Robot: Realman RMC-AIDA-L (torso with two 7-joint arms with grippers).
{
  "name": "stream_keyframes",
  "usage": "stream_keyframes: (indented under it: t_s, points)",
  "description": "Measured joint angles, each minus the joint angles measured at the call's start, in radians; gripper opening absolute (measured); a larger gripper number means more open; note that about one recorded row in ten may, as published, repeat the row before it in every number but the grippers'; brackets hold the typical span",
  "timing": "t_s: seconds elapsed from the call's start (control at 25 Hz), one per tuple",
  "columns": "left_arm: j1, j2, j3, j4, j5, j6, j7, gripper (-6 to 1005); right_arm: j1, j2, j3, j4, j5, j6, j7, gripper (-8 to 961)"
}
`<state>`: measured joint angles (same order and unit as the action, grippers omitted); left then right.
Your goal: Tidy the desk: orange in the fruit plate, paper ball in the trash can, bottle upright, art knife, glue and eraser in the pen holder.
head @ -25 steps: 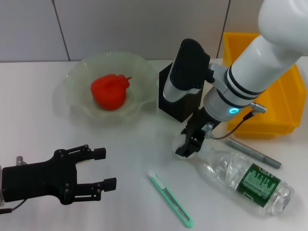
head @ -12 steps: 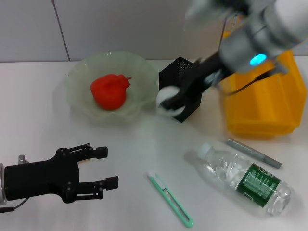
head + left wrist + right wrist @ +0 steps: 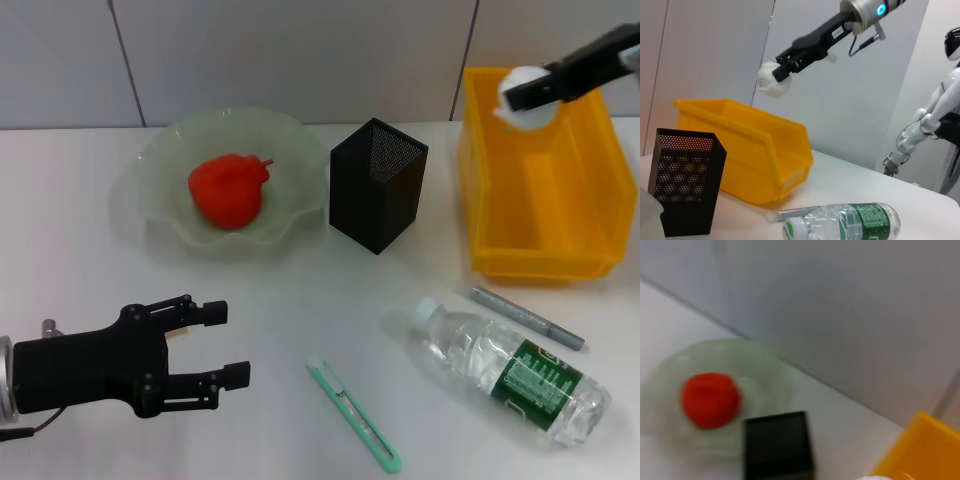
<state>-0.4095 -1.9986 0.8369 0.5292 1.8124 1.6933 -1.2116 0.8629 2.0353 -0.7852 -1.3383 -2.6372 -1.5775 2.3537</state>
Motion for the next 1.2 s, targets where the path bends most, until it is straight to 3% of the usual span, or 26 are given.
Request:
stream_keyframes:
  t_s: [0.24,0.68,0.88,1.0,1.04,1.12,1.16,1.2]
  points:
    - [0.0,-0.002,-0.001,0.001,-0.001,0.0,-0.007,837,-0.025,-0.011,0.014,0.118,-0.054,0.098,0.0,606]
    - [0.004,-0.002,-0.001,0.0,-0.001,0.002,-0.008,834,-0.046,-0.003,0.011,0.12,-0.059,0.145,0.0,642]
    - [0.006,-0.002,-0.001,0.0,-0.001,0.006,-0.008,833,-0.052,0.001,0.011,0.111,-0.047,0.145,-0.006,792]
    - [0.006,-0.002,-0.001,0.0,-0.001,0.006,-0.008,833,-0.054,-0.005,0.01,0.073,0.002,0.059,-0.008,829]
    - [0.006,-0.002,-0.001,0.0,-0.001,0.007,-0.008,833,-0.054,-0.014,0.009,0.025,0.05,-0.051,0.002,833]
    - [0.006,-0.002,-0.001,0.0,-0.001,0.007,-0.01,832,-0.052,-0.018,0.009,0.0,0.066,-0.107,0.013,840]
    - [0.005,-0.002,-0.001,0.0,-0.001,0.008,-0.011,832,-0.041,-0.019,0.006,-0.043,0.072,-0.217,0.045,840]
    - [0.005,-0.002,-0.001,0.0,-0.001,0.008,-0.011,832,-0.041,-0.019,0.006,-0.043,0.072,-0.217,0.045,840]
